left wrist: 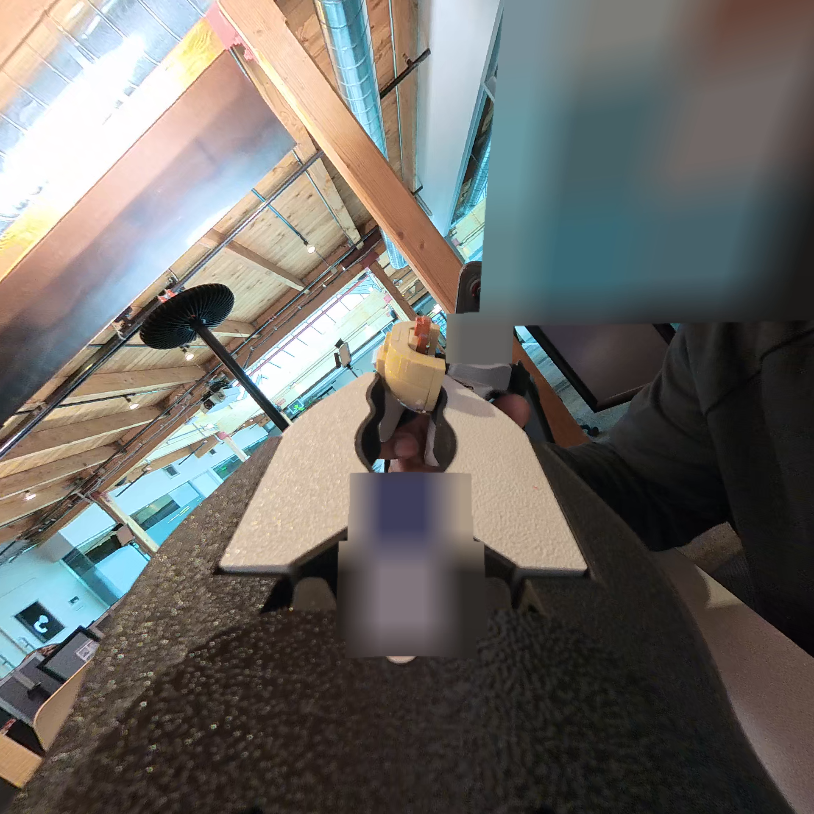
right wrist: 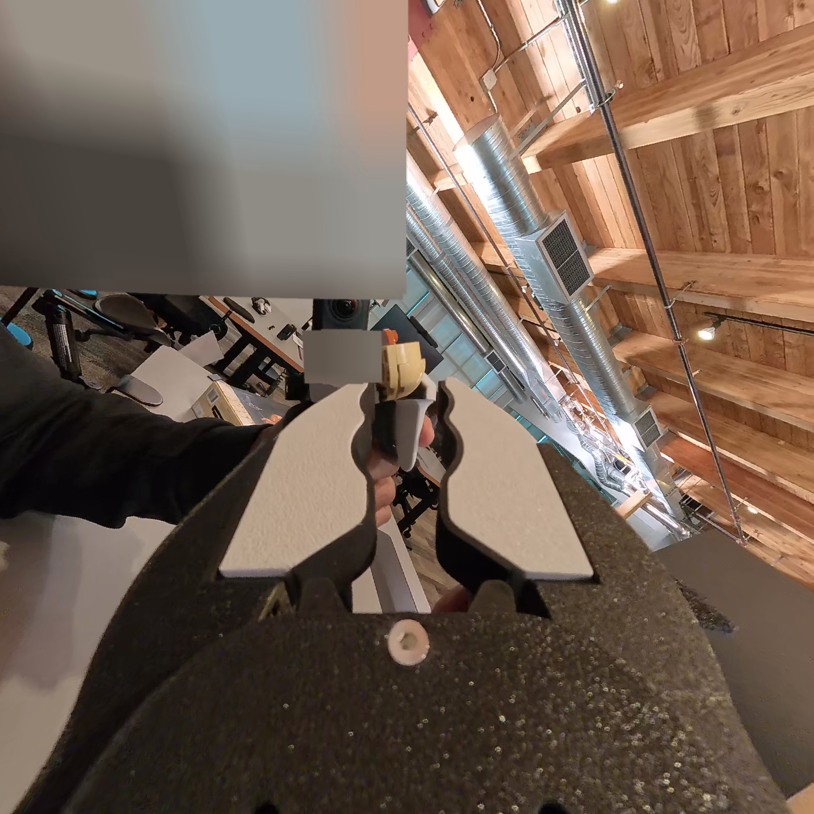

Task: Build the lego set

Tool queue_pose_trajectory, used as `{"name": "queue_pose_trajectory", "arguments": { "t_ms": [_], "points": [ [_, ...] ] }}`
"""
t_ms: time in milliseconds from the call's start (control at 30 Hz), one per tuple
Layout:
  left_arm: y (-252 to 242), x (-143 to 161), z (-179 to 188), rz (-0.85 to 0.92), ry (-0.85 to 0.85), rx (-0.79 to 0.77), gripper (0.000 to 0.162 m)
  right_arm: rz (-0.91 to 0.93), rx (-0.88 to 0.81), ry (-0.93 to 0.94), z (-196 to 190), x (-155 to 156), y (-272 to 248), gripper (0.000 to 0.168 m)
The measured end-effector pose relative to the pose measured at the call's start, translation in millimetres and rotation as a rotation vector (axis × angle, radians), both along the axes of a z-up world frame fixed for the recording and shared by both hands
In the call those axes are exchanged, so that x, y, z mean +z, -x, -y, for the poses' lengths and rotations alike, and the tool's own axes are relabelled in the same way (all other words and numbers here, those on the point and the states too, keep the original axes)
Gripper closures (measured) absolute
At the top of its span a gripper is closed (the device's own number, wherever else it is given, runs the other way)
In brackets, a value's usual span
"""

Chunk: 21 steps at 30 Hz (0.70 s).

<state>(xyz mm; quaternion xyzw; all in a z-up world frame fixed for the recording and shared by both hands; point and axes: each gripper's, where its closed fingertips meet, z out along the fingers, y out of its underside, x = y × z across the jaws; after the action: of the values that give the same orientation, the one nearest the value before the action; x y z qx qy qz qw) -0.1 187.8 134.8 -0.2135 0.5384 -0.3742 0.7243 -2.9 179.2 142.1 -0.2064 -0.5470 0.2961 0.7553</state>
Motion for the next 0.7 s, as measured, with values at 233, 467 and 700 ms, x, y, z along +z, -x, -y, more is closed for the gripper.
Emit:
{"name": "queue_pose_trajectory", "arguments": {
  "t_ms": [233,467,700],
  "points": [
    [0,-4,2,-0.013,-0.018,-0.021,0.143,0.009,0.011,-0.016,5,-3,1,0.142],
    [4,-5,6,0.001,-0.019,-0.086,0.144,0.020,-0.011,-0.063,11,-8,7,0.144],
    [8,-15,15,-0.011,-0.050,-0.216,0.143,0.005,-0.004,-0.109,22,-13,14,0.146]
  ]
}}
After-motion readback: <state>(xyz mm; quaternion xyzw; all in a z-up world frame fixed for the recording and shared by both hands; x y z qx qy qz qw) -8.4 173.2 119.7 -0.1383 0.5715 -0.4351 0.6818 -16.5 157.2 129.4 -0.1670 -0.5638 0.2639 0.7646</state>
